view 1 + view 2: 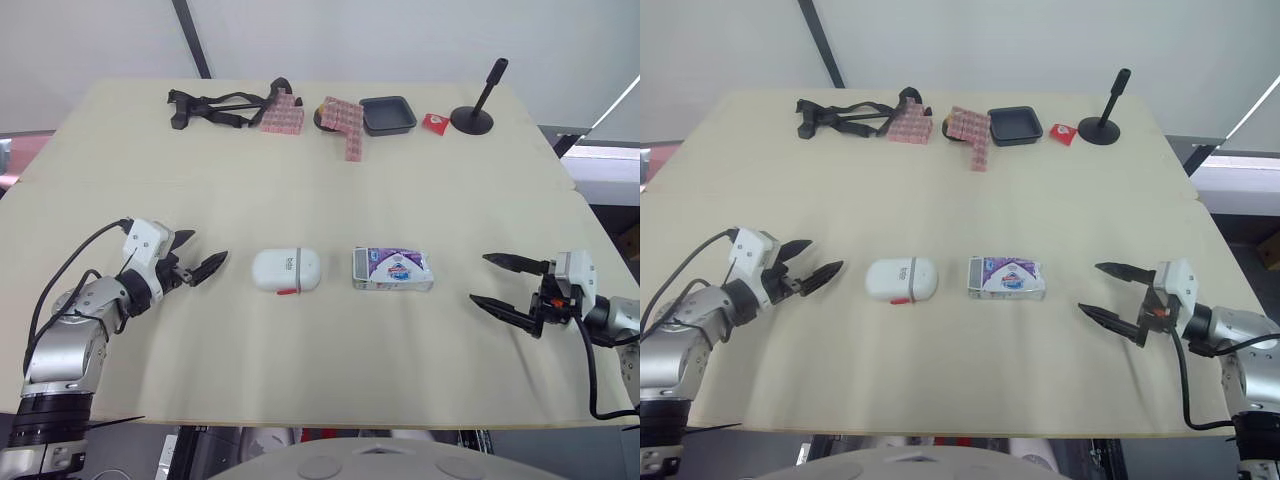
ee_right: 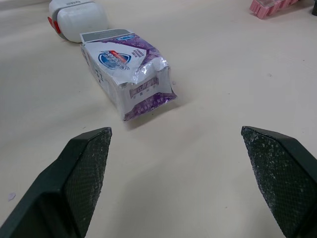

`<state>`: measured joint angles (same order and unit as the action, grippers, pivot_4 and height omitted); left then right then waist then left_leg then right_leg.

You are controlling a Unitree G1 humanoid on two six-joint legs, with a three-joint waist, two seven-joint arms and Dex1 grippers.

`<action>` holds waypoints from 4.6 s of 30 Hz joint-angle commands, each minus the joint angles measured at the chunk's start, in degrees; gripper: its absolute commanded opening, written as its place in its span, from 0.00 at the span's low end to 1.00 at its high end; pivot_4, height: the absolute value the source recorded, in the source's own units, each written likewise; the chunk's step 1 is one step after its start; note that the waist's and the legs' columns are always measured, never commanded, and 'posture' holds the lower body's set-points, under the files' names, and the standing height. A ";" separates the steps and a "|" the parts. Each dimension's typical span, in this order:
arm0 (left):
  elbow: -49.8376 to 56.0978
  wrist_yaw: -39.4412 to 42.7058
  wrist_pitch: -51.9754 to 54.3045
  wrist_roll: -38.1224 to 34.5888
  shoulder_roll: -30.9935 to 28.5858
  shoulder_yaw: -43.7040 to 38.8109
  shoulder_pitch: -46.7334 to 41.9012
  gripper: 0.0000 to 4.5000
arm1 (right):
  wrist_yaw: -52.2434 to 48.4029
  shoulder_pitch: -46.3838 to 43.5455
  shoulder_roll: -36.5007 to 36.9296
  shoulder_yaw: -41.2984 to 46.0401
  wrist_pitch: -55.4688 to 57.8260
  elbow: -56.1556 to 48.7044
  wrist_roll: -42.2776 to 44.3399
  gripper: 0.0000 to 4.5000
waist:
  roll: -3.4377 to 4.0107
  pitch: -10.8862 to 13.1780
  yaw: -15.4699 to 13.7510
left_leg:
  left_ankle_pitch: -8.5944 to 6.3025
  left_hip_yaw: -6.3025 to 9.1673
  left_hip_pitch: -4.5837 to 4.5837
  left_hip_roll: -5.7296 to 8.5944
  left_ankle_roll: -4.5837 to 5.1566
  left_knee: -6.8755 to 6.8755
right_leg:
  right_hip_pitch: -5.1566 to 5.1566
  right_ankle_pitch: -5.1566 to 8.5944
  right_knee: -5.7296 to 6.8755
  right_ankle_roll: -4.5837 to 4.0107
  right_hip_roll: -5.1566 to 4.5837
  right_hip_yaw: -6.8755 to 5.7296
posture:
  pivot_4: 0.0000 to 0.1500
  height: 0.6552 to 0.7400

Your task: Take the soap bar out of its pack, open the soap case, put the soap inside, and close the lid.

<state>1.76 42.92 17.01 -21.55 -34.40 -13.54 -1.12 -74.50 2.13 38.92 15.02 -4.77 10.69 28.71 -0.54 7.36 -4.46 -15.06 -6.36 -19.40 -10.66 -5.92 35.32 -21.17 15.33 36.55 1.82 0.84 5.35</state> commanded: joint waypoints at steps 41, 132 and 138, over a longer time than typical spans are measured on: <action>11.30 25.83 -2.55 -11.81 -6.34 4.91 -1.23 0.99 | -5.96 -21.36 11.64 -17.57 14.46 -10.27 -8.39 1.00 | 0.02 0.00 -0.67 | 0.04 0.06 -0.03 0.02 0.04 0.00 | -0.04 0.00 0.15 0.00 -0.01 -0.25 | 1.00 1.00; 17.16 23.15 -3.06 -9.91 -4.69 9.27 2.26 1.00 | -4.72 -29.75 10.80 -26.08 11.64 -8.09 -19.84 0.53 | 0.04 0.00 -0.32 | 0.05 0.04 -0.14 0.01 0.04 0.27 | -0.21 0.01 0.70 -0.02 0.01 -0.21 | 1.00 1.00; 17.18 22.95 -3.00 -9.79 -4.71 9.60 2.01 1.00 | -4.88 -30.44 13.55 -25.97 14.12 -8.82 -20.91 0.53 | 0.04 0.00 -0.41 | 0.05 0.04 -0.15 0.01 0.05 0.27 | -0.21 0.01 0.69 -0.02 0.01 -0.19 | 1.00 1.00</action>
<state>16.85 65.98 14.36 -31.35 -38.39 -3.65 0.97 -79.02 -27.03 50.79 -12.57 8.97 3.40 8.06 -0.50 7.36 -4.87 -15.01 -6.31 -19.55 -10.65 -5.87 35.60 -21.38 15.34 37.25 1.80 0.85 5.16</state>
